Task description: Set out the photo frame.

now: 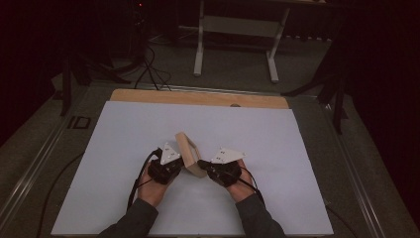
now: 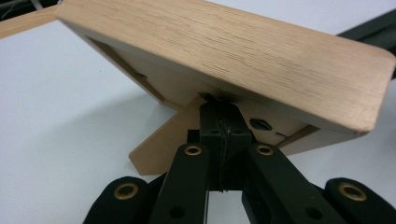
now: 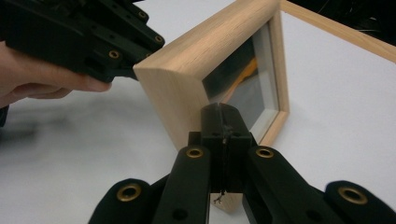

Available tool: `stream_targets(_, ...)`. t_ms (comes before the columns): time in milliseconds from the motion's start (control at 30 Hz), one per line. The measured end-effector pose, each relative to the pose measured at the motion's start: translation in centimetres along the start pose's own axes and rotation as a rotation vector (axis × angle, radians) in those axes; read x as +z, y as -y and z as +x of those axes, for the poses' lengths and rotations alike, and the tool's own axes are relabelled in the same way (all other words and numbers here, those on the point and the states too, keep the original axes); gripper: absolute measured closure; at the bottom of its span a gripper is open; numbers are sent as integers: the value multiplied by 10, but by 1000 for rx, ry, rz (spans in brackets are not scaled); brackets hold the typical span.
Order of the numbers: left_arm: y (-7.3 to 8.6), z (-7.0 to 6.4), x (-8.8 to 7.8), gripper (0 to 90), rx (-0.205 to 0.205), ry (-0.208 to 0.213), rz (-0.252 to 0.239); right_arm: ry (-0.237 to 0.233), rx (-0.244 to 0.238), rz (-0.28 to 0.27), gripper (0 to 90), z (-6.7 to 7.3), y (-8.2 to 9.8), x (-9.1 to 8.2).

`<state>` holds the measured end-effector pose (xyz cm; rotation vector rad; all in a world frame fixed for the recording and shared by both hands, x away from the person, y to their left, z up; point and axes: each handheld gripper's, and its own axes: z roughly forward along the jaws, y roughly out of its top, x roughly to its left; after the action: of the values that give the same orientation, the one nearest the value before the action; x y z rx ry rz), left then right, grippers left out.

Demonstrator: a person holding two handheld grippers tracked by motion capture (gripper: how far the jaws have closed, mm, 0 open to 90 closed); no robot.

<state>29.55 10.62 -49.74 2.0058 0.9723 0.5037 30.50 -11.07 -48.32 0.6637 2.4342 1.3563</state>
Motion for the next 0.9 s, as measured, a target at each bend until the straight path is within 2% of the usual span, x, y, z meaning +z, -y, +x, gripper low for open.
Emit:
stream_targets(700, 1, 7, 2, 894, -19, 10, -7, 2, -6, -5, 898, 7, 1, 6)
stream_targets(900, 1, 7, 0, 869, -1, -1, -2, 16, -10, -4, 878, 7, 2, 6)
